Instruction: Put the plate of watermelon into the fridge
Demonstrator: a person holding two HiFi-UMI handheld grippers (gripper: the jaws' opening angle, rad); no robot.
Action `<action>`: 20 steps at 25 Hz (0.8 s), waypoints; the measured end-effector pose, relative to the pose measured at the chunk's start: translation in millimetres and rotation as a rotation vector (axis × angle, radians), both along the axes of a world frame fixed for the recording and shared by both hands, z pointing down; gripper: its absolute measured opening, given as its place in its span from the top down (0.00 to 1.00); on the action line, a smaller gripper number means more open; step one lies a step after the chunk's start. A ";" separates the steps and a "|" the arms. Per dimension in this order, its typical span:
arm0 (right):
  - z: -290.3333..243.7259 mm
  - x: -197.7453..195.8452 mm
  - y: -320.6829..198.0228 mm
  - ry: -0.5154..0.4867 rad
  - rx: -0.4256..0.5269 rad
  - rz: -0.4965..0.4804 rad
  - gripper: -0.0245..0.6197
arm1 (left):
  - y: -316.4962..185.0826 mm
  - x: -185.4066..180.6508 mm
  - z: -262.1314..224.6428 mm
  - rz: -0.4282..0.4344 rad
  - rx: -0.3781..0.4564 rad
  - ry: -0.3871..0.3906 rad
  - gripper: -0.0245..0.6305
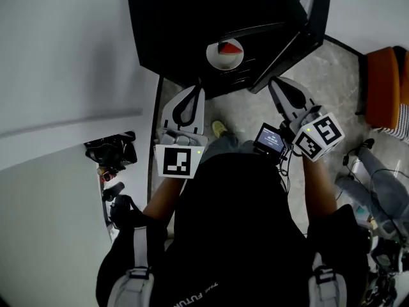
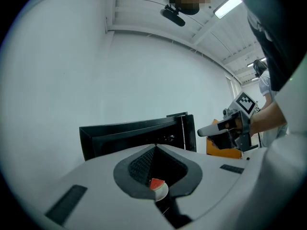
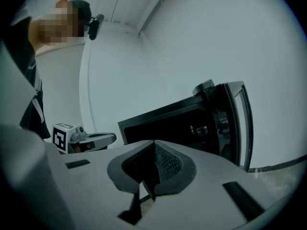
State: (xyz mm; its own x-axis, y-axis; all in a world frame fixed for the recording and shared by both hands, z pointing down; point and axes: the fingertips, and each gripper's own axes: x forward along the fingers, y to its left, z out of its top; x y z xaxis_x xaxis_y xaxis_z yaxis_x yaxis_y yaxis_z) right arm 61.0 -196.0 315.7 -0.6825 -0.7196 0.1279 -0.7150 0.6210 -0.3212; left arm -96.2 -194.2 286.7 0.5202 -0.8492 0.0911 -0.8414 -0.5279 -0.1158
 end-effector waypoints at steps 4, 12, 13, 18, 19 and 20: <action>-14.7 9.3 15.1 0.020 0.021 -0.028 0.94 | 22.8 19.7 -11.1 -0.018 -0.017 0.006 0.94; -36.0 46.4 96.6 0.069 0.066 -0.031 0.94 | 106.6 66.7 -27.3 -0.009 0.012 0.016 0.94; -37.1 51.3 109.2 0.076 0.069 -0.031 0.94 | 117.8 71.7 -28.1 -0.012 0.012 0.016 0.94; -40.9 69.7 156.9 0.073 0.083 -0.046 0.94 | 163.1 92.1 -34.0 -0.043 0.015 0.014 0.94; -41.4 73.7 166.6 0.072 0.087 -0.048 0.94 | 172.7 95.6 -33.7 -0.049 0.015 0.008 0.94; -42.6 78.5 176.8 0.072 0.092 -0.048 0.94 | 182.8 99.6 -33.7 -0.052 0.016 0.003 0.94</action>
